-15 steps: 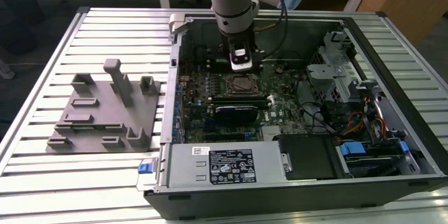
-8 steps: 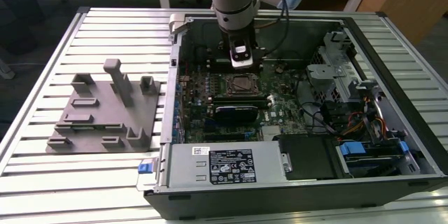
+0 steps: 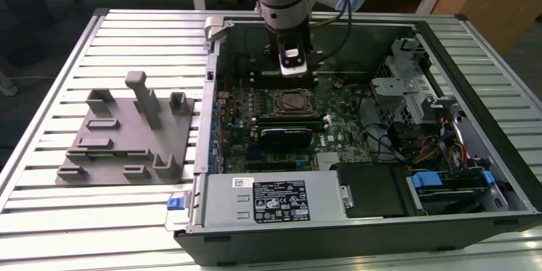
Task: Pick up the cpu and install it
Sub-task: 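Install the first cpu locking lever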
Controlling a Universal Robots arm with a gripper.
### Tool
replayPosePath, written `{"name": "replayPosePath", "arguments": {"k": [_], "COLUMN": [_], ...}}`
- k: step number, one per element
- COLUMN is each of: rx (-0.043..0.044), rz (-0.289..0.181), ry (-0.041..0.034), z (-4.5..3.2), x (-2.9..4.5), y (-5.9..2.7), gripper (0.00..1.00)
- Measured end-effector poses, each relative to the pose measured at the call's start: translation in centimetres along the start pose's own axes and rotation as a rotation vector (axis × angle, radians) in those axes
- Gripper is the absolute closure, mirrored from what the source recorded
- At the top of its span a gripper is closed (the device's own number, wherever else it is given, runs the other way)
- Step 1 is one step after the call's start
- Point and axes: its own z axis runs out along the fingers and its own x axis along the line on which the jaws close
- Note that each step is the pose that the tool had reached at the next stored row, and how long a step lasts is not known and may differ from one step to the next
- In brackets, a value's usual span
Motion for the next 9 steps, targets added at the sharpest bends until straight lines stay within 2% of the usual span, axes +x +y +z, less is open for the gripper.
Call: {"name": "replayPosePath", "arguments": {"k": [2, 7, 8, 9], "rx": [0.0001, 0.0011, 0.0027, 0.0096], "rz": [0.0, 0.0, -0.001, -0.002], "ry": [0.0, -0.0007, -0.001, -0.0002], "z": [-0.24, -0.26, -0.26, -0.25], "x": [-0.04, -0.04, -0.04, -0.05], "y": [0.05, 0.06, 0.07, 0.08], "gripper": [0.89, 0.89, 0.89, 0.89]}}
